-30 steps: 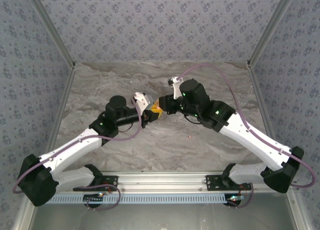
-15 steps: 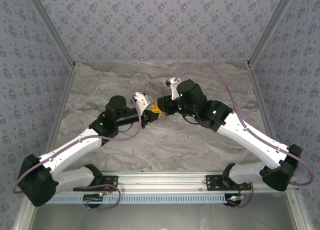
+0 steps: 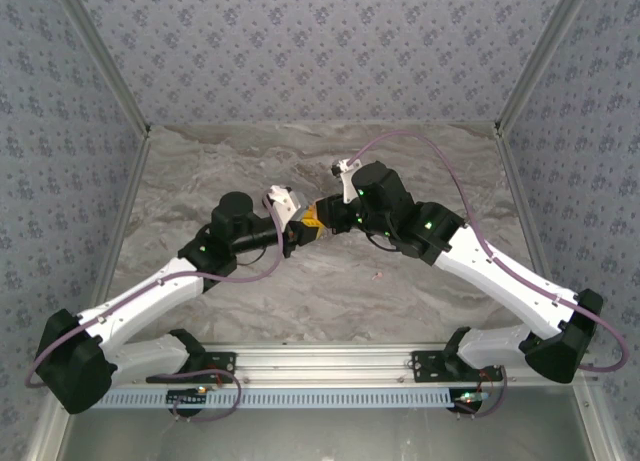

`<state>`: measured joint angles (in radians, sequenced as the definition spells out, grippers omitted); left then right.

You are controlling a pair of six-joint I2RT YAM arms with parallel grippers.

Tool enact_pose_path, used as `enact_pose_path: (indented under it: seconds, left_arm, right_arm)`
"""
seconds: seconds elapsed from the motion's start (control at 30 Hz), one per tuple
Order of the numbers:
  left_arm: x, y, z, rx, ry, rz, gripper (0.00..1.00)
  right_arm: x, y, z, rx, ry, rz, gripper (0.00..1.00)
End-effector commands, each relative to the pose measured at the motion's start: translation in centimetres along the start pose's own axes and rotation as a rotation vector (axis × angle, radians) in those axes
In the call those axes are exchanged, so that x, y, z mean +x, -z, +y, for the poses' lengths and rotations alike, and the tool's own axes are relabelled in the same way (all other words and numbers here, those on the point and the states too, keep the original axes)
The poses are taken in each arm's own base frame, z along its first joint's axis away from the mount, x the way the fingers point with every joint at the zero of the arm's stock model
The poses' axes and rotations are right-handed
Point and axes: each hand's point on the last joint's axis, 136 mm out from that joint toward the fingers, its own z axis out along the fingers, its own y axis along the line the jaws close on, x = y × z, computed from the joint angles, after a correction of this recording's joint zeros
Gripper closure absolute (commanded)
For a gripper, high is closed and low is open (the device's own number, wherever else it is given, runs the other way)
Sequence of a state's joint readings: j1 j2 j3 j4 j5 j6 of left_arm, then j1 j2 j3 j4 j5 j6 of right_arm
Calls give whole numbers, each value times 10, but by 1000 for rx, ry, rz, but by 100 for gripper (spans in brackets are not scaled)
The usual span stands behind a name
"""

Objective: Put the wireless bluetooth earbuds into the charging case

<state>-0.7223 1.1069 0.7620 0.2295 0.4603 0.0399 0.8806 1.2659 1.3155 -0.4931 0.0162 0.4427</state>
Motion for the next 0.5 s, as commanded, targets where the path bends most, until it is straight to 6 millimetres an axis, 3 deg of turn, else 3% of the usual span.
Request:
enact_pose_path:
  seconds: [0.0,0.23,0.33,0.47]
  left_arm:
    - [-22,6,-7,19,-23,-60,100]
    - [-23,7,-7,18,-24,-64,100]
    - [-23,7,-7,16,-27,-65,100]
    - [-25,9,-7,11,-30,-72,100]
  right_arm:
    - [1,5,1,2,22,2,76]
    - [-4,5,7,-33,1,-10,68]
    - [-15,14,8,-39,-1,-42,60]
    - [-28,36,-5,8,-2,-82,58]
